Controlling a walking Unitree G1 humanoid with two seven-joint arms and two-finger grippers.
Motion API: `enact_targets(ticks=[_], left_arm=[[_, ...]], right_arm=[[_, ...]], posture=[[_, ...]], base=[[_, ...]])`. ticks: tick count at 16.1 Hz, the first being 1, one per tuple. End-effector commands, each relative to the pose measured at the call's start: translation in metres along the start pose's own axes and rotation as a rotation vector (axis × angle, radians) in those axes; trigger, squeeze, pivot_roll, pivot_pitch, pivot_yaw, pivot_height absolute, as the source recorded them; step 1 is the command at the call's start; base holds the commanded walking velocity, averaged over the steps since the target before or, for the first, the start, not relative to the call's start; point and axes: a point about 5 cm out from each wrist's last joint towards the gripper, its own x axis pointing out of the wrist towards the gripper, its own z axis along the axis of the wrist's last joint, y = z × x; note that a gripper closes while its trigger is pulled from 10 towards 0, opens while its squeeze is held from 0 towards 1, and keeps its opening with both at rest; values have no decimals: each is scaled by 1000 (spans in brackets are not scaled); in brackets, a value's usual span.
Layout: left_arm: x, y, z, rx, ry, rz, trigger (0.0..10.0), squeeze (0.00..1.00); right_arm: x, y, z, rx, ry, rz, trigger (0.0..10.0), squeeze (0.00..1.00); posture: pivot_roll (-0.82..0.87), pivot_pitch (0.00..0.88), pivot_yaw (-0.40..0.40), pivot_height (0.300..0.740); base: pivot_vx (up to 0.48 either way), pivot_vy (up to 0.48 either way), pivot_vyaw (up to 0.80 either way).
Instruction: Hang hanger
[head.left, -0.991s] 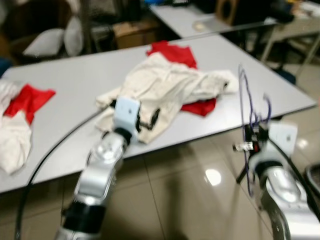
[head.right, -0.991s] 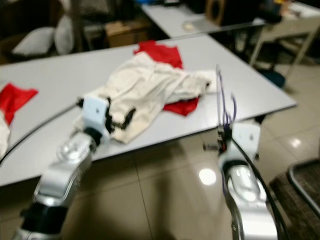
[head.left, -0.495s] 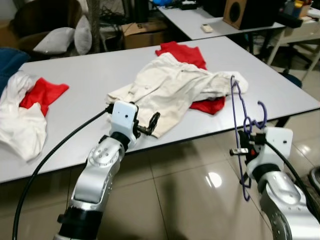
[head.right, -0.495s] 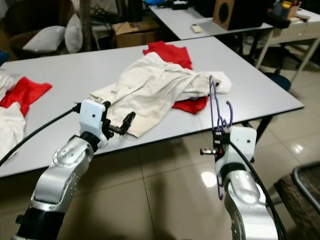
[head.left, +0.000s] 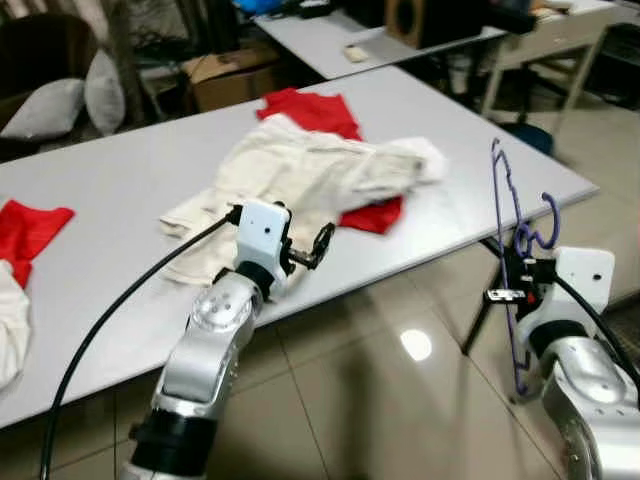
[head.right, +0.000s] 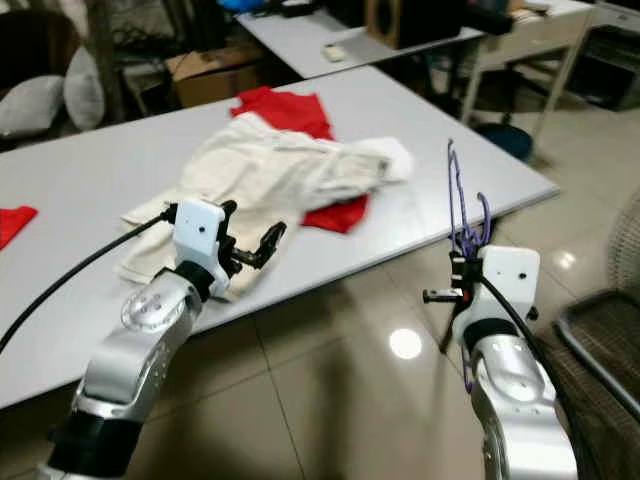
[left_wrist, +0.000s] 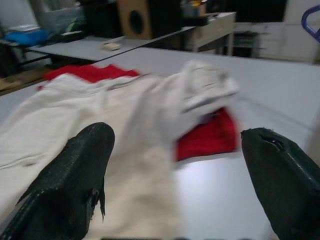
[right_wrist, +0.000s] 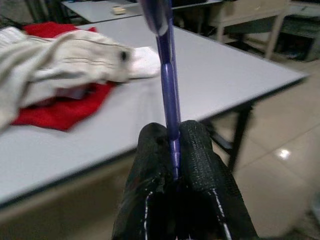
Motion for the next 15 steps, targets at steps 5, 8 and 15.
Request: enact_targets(ticks=[5,8,15], left_arm=[[3,-2,-19,109,125,-120,10000,400],[7,7,-35,236,265,-179,10000,0],[12,17,-74,133,499,-183,2902,0]], right_arm=[[1,6,4,-23,-19,36,10000,0],[2,5,5,-37,-27,42,10000,0],[2,7,4,-52,-21,60,10000,0]], posture=[[-146,0,78,740],[-151,0,87,740],[-154,0,84,740]], base=[[136,0,0],[0,0,0],[0,0,0]])
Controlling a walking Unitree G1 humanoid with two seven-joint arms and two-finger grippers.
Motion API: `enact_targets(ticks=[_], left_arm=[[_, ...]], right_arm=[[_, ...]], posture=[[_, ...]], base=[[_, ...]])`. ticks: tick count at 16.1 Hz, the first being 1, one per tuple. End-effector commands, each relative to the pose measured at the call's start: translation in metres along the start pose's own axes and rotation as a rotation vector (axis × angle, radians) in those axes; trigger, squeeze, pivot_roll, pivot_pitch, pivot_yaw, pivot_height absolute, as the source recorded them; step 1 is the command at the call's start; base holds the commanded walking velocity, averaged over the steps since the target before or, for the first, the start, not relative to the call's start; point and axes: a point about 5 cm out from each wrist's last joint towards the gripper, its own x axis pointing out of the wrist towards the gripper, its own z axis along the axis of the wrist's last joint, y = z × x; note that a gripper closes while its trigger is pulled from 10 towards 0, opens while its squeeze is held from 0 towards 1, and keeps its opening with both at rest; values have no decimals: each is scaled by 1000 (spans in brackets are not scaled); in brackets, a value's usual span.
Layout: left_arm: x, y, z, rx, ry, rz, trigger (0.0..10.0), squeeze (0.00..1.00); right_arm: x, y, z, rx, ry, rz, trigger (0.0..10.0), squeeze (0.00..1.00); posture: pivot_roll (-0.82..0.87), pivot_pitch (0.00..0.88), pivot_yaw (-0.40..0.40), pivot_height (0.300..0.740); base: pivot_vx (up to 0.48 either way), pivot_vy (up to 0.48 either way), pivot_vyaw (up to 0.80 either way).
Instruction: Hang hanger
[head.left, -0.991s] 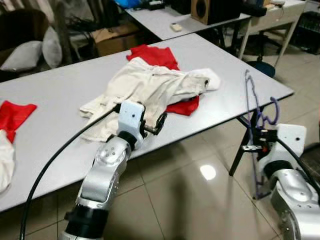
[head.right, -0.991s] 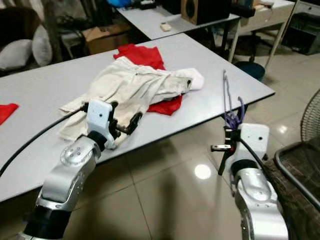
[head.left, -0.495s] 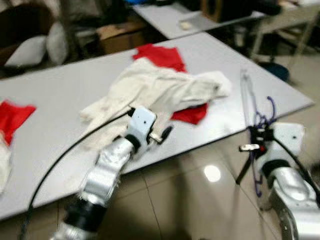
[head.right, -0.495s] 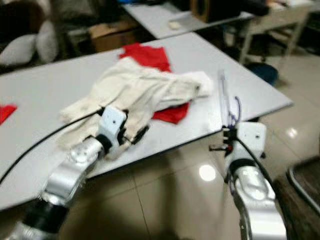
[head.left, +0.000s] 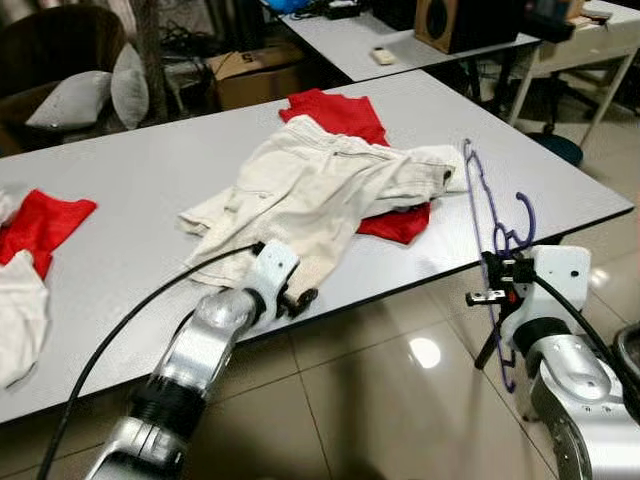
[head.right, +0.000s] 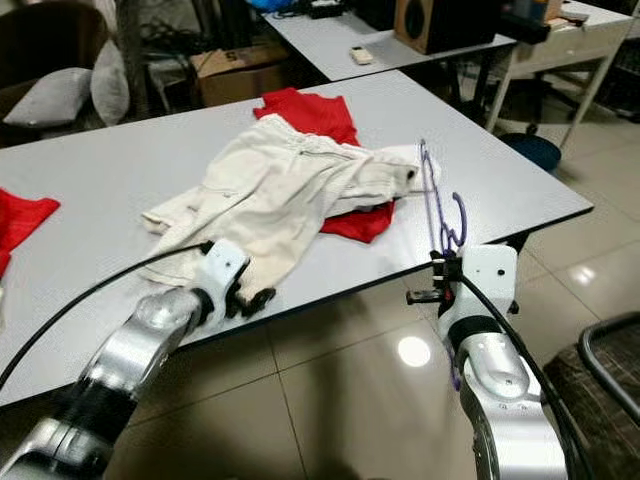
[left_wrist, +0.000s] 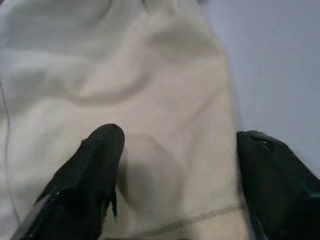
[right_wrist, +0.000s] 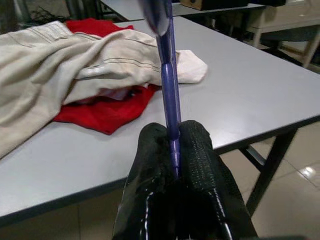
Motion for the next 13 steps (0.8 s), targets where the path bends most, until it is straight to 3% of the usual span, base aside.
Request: enact_targets(ticks=[1,2,6,13], left_arm=[[1,5,-14,-4,82,27,824,0],[2,7,-17,-11,107,36,0,0],[2,17,-25,-35,150,57,0,0],[2,16,-24,-35,115,29,0,0]], right_arm=[[0,1,3,-11,-15,7,10000,0],[0,1,3,-11,-15,8,10000,0],[0,3,2,-14,-12,16,10000,0],[-1,5,0,-16,-7,22,10000,0]], posture=[[-154,0,84,740],[-154,0,84,740],[-153,0,89,740],[-151,0,93,740]], base=[[0,0,0],[0,0,0],[0,0,0],[0,0,0]])
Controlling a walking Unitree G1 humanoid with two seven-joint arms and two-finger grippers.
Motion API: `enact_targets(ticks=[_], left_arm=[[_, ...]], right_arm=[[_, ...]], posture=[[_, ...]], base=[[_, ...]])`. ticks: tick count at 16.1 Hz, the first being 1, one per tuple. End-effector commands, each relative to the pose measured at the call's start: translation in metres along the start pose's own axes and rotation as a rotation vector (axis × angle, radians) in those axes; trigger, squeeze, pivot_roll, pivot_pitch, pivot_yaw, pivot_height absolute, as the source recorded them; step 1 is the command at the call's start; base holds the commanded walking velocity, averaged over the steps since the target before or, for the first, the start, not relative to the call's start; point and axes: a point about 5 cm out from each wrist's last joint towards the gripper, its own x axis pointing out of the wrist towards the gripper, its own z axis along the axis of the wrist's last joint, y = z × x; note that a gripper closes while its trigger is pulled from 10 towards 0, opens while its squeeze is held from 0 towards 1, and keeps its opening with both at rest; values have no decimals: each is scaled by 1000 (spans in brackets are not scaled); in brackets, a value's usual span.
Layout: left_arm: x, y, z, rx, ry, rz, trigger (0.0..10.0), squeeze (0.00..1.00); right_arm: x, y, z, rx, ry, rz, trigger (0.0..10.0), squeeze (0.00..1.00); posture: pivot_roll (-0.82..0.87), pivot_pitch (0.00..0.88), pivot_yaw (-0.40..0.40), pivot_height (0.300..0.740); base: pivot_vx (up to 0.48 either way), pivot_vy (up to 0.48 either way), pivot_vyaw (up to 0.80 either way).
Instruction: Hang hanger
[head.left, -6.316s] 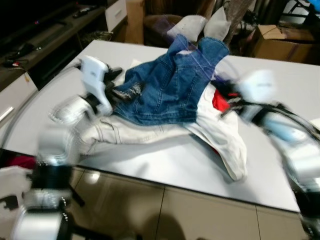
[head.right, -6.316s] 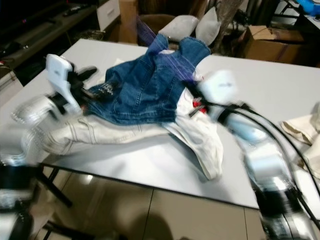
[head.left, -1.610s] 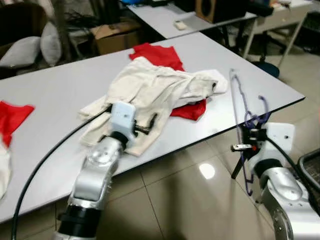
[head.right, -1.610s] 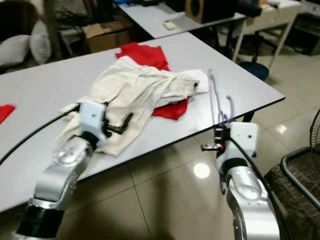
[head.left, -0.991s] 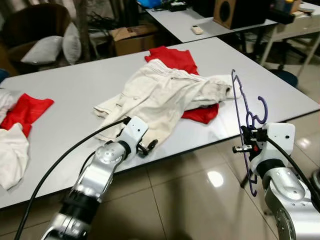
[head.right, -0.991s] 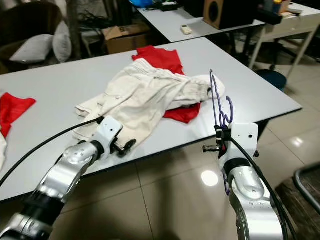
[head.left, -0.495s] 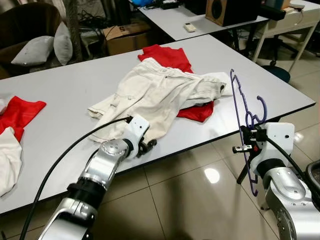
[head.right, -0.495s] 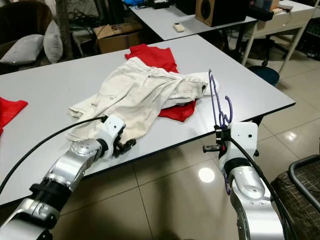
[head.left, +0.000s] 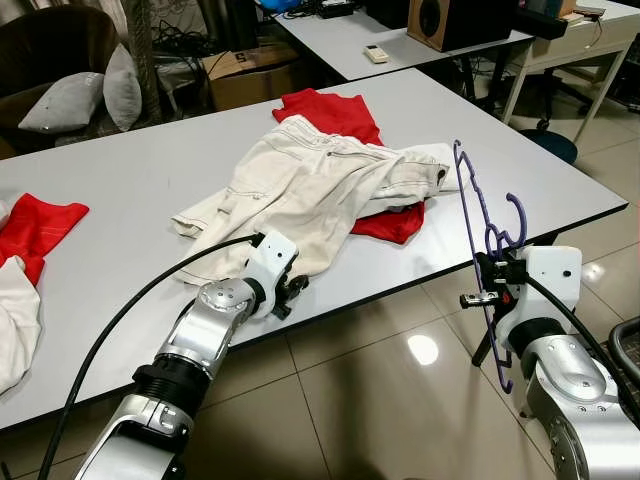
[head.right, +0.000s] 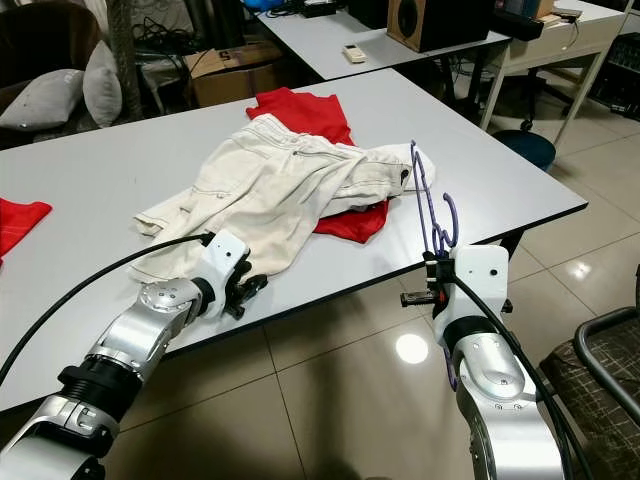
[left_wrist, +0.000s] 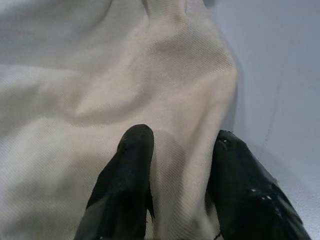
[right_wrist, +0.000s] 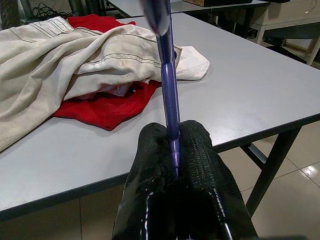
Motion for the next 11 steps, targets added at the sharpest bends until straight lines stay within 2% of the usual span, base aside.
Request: enact_targets(ticks=[1,6,7,8,10,11], left_arm=[[-3,7,-23,-28,95,31,0,0],[-2,8,-19,-22,70,45,0,0],[-2,10,-14,0,37,50,0,0],[-1,11,-2,35,-27,43,0,0],[-4,16,41,97,-239,30,0,0],[-10,25,68,106,-362,54,0,0]], right_arm=[[-1,1,0,-8,-9,4,10000,0],[0,2,-1,-16,-6,8,10000,0],[0,2,-1,-18,-6,7,10000,0],[1,1,0,-20,-10,-4,10000,0],[3,-9,3,-18,-30,-92,10000,0],[4,-16,5,-10,-41,-139,10000,0]], posture=[[-151,0,93,740],[-151,0,90,740],[-150,0,88,740],[-148,0,89,740],[-148,0,90,740],[-148,0,91,740]], base=[[0,0,0],[0,0,0],[0,0,0],[0,0,0],[0,0,0],[0,0,0]])
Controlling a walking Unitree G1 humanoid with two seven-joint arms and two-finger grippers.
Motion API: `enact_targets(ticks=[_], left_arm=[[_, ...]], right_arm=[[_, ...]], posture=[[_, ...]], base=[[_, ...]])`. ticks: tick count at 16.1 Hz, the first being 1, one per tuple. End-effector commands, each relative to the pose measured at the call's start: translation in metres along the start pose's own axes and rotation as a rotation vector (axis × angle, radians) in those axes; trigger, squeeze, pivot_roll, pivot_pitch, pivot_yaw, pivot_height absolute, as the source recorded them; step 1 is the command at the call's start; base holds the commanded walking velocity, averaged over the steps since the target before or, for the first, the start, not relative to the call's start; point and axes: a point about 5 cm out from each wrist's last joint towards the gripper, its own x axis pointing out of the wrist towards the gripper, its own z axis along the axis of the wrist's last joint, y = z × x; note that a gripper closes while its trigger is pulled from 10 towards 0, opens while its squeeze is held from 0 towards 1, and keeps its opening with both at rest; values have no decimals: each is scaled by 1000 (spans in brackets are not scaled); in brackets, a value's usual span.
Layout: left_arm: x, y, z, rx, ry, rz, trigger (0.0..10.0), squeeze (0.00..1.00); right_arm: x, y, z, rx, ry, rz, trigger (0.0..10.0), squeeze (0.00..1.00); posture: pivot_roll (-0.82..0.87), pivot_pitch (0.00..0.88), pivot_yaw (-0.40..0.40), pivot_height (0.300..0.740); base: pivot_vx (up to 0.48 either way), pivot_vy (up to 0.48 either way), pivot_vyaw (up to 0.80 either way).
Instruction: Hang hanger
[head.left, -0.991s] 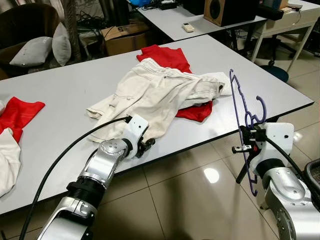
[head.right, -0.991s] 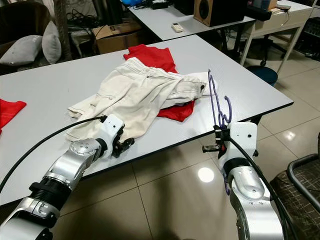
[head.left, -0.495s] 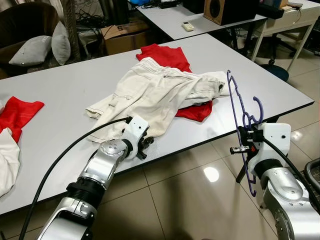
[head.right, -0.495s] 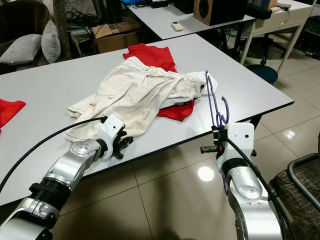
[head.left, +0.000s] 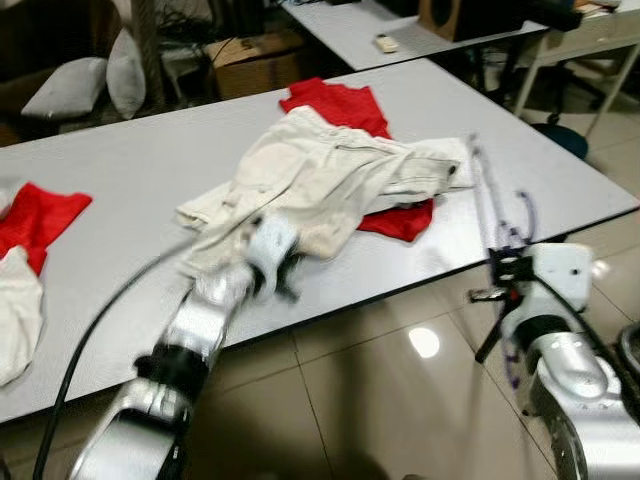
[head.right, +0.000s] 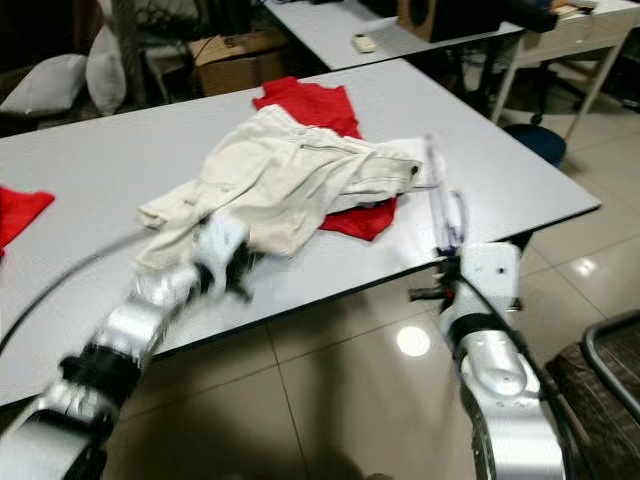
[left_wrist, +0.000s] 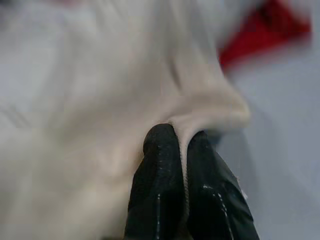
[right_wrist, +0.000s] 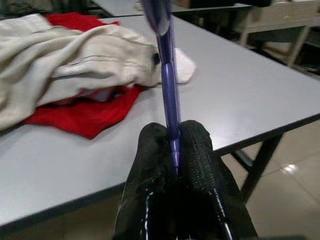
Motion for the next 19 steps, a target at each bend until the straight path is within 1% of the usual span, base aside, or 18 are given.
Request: enact_targets(ticks=[1,2,3,4,5,6,7,8,9,11,12,13,14,15,16,17,18,19], left_arm=[[-2,21,41,23,-174,60,0,0],[-11,48,84,32,-362,150,0,0],[-25,73,118,20,-499,246,0,0],[-48,108,143,41,-590,379,0,0],[-71,139,151,65,-614,512,0,0],[-84,159,138,75,-542,595,0,0],[-89,170,110,116,-391,623,0,0],[-92,171,77,169,-230,605,0,0],[-93,169,52,185,-110,581,0,0],[-93,162,22,191,30,537,0,0],[-94,157,-1,237,152,493,10000,0],[-96,156,-10,234,185,503,10000,0],[-95,155,-12,181,159,488,10000,0],[-89,148,-8,118,98,399,10000,1000],[-84,143,-2,75,52,326,10000,1000],[-81,137,1,77,37,246,10000,1000],[-79,130,2,110,57,135,10000,1000],[-79,126,2,133,71,65,10000,1000]], right_arm=[[2,-7,4,6,-26,-54,10000,0],[3,-13,7,13,-44,-94,10000,0],[3,-18,9,19,-54,-125,10000,0],[2,-22,8,31,-53,-158,10000,0],[2,-24,7,48,-52,-179,10000,0],[2,-23,6,52,-52,-179,10000,0],[2,-19,6,51,-53,-166,10000,0],[3,-17,6,45,-55,-149,10000,0],[3,-14,6,40,-57,-135,10000,0],[4,-12,6,41,-57,-117,10000,0],[5,-10,6,39,-57,-104,10000,0],[5,-9,7,37,-58,-96,10000,0],[5,-8,6,37,-58,-92,10000,0],[5,-8,6,35,-56,-88,10000,0],[5,-7,5,34,-55,-86,10000,0],[5,-7,5,34,-53,-86,10000,0],[5,-8,4,33,-49,-91,10000,0],[3,-10,2,35,-41,-102,10000,0]], posture=[[-149,0,92,740],[-151,0,93,740],[-149,0,96,740],[-144,0,98,740],[-141,0,100,740],[-140,0,101,740],[-140,0,100,740],[-141,0,99,740],[-141,0,99,740],[-134,0,88,740],[-134,0,83,740],[-133,0,80,740],[-132,0,79,740],[-130,0,78,740],[-130,0,78,740],[-135,0,85,740],[-137,0,89,740],[-139,0,91,740]], base=[[0,0,0],[0,0,0],[0,0,0],[0,0,0],[0,0,0],[0,0,0],[0,0,0],[0,0,0],[0,0,0],[0,0,0],[0,0,0],[0,0,0],[0,0,0],[0,0,0],[0,0,0],[0,0,0],[0,0,0],[0,0,0]])
